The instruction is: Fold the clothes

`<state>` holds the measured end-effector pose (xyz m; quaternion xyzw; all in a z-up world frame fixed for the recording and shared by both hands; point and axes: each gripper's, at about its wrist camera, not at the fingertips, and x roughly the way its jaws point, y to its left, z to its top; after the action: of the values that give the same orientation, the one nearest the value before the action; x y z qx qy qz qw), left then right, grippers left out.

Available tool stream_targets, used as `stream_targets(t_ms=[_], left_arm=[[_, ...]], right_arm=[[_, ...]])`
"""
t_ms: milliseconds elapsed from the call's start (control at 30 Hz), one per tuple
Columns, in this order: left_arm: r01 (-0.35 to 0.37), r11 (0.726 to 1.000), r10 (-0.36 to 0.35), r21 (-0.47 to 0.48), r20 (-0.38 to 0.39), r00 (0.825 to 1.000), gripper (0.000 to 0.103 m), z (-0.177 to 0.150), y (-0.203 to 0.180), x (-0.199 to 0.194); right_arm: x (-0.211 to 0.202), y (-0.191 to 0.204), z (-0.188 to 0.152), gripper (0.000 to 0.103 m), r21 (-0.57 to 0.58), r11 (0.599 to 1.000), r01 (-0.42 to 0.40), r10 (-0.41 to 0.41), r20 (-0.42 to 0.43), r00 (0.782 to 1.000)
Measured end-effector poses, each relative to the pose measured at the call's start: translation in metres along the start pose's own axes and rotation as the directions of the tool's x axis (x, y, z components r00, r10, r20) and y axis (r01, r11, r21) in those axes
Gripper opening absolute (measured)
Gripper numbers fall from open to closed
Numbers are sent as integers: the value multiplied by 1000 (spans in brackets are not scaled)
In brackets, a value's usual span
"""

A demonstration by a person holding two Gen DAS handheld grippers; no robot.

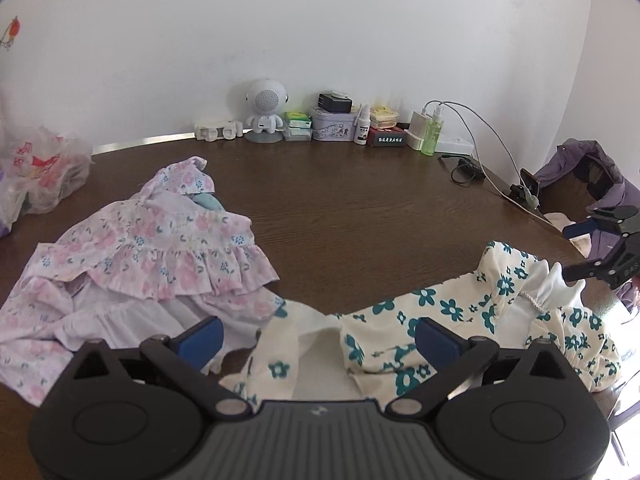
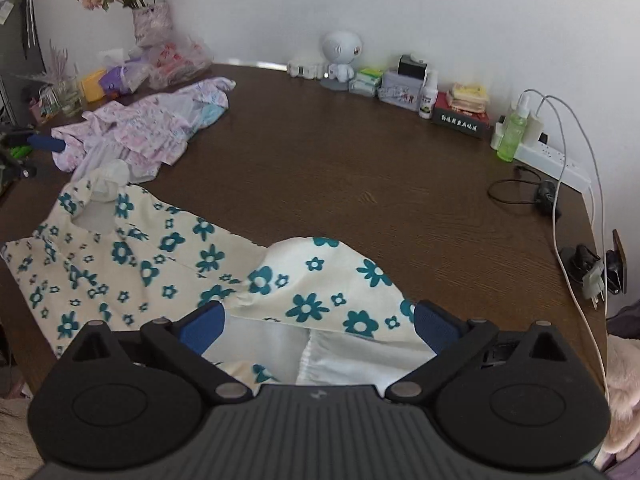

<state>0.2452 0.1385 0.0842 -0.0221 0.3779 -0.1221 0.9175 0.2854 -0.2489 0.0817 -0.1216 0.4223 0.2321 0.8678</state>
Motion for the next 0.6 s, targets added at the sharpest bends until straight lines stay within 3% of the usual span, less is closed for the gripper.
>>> stream_targets(t_ms=[67,200,333,467,600], left_arm=[[20,999,-21,-28,-27,999,99,16,14,13],[93,994,-99,-57,-110,989,85,37,37,48],[184,982,-186,-33,-217,958,61,41,42,84],[257,965,-227,50,-330,916,33,34,36,112],[298,950,-241,98,-381,893,27,29,30,124]], right_arm=[[22,-13,13,102,-12,1000,11,-11,-58,998],[55,-36,38,95,-38,996,-82,77,-129,989],[79,-40,53,83,-123,981,-152,127,-193,973],[99,-34,60,80,-213,953,-214,149,-282,948],[116,-32,63,68,-211,949,-236,157,-335,929]])
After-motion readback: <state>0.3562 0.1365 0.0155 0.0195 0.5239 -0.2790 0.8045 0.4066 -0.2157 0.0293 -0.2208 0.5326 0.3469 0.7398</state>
